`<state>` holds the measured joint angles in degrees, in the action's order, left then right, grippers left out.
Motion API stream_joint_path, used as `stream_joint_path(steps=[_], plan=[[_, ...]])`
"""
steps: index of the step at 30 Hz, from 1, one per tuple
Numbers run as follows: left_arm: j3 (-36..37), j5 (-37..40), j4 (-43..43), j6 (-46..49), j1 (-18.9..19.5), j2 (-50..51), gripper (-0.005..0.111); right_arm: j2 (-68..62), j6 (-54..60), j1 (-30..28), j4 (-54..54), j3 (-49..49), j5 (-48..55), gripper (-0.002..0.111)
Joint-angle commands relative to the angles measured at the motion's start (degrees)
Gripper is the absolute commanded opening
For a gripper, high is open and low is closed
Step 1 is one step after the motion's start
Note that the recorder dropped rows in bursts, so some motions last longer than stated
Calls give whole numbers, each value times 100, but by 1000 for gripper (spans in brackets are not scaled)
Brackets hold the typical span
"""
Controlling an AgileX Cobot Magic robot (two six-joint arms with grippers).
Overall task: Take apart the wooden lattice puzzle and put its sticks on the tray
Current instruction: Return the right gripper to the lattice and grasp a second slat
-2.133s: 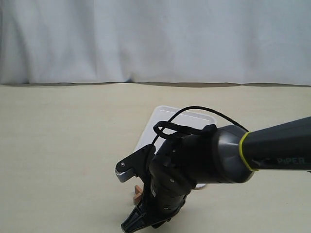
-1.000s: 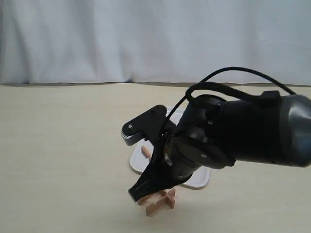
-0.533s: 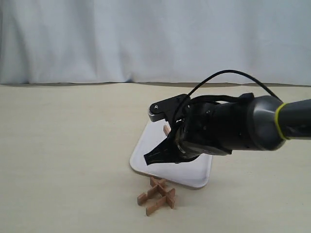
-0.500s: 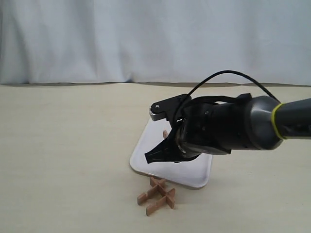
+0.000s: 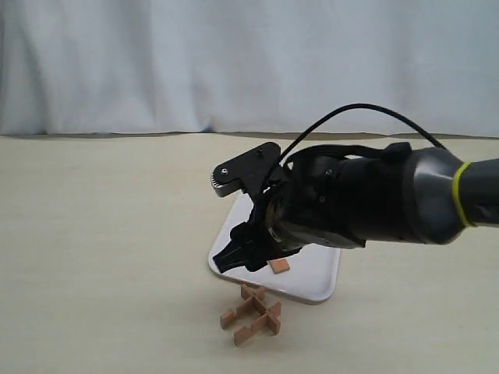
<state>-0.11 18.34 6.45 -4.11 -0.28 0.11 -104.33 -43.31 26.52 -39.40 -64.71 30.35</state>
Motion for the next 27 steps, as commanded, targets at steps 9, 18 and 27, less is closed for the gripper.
stream_joint_path(steps=[9, 18, 27], plan=[[11, -53, 3, -20, -42, -11, 0, 316, 3112, 30, 3005, -14, 1416, 60], [11, -53, 3, -20, -42, -11, 0, 303, 3175, 18, 3085, 584, 849, 60], [11, -53, 3, -20, -42, -11, 0, 303, 3029, -67, 3001, 846, 119, 60]])
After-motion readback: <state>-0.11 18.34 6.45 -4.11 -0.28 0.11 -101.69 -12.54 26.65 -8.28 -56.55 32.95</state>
